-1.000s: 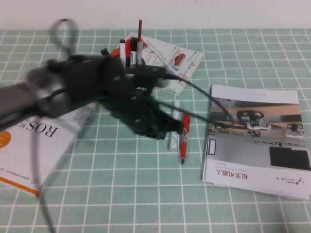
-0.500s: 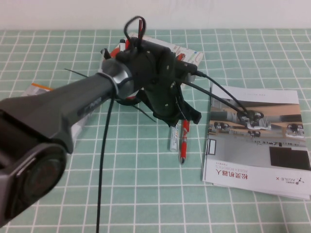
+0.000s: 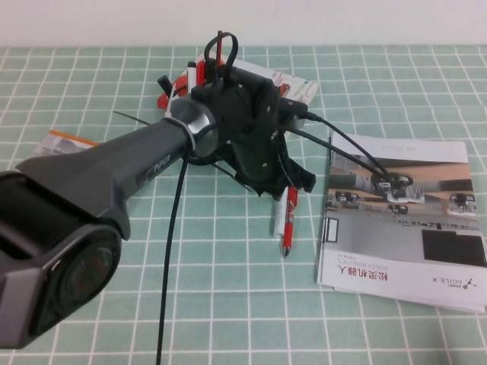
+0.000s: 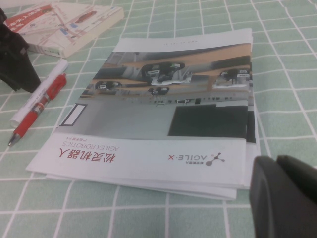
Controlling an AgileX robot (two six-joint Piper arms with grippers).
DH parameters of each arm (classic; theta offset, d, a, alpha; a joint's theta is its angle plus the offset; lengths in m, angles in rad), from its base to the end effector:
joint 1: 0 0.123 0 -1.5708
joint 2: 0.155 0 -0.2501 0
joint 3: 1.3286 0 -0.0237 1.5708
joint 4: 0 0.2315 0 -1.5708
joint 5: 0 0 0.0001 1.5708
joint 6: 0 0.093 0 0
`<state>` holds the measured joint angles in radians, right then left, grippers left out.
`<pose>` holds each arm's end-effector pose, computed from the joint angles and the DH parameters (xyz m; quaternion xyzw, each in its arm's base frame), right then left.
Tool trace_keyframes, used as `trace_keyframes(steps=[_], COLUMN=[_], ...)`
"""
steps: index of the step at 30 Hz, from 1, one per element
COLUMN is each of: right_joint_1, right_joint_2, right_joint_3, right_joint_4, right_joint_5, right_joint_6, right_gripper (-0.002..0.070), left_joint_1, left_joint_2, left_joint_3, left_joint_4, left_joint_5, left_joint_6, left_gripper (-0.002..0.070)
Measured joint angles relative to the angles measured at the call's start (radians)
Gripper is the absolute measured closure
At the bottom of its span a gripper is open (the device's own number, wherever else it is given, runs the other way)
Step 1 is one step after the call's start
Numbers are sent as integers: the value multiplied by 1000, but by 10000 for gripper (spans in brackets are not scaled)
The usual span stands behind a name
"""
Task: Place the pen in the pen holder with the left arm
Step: Pick up the pen on the table
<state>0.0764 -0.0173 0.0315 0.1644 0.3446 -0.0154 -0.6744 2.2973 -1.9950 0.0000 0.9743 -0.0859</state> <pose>0.0704 0.0106 0.1732 0.0083 0.7949 0.0872 0.6004 0.3583 -0.2865 0.1694 0.2848 0.9397 -0.0703 0.1760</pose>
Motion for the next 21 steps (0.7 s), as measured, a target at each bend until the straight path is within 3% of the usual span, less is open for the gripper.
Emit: trace_keyframes(steps=[13, 21], right_joint_1=[0, 0], right_joint_2=[0, 0], right_joint_3=[0, 0], right_joint_4=[0, 0], right_joint_5=[0, 0], right_joint_6=[0, 0], right_gripper=[696, 696], left_joint_1=[0, -2], left_joint_2=[0, 37], left_joint_3=[-42, -42], left_joint_4=[0, -69], left_joint_5=[45, 41], left_joint_6=[-29, -29], left_gripper=[464, 464])
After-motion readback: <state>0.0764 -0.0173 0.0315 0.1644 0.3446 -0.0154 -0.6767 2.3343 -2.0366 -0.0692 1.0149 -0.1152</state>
